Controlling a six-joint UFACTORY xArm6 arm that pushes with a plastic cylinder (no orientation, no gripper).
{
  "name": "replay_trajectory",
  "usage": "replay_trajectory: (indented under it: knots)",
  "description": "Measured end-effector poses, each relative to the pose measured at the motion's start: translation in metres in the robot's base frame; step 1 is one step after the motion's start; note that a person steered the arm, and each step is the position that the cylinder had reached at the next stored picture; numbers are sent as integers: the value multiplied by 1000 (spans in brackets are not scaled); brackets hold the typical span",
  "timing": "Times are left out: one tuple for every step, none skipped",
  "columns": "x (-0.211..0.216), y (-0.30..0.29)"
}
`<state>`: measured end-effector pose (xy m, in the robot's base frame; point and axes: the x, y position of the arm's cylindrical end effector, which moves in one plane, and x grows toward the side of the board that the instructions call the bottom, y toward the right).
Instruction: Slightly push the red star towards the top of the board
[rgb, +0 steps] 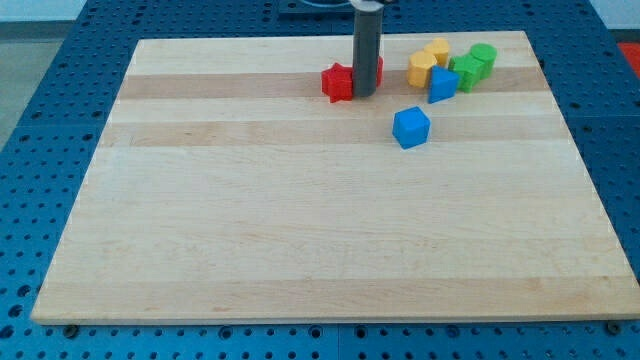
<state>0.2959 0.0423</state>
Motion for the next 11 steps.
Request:
replay_trajectory:
  knots:
    - [-1,0]
    - [4,0]
    - [11,1]
    - [68,7]
    - [69,-25]
    - [67,-47]
    - [46,-59]
    - [2,-59]
    - [-4,-59]
    - [7,-59]
    - [42,-59]
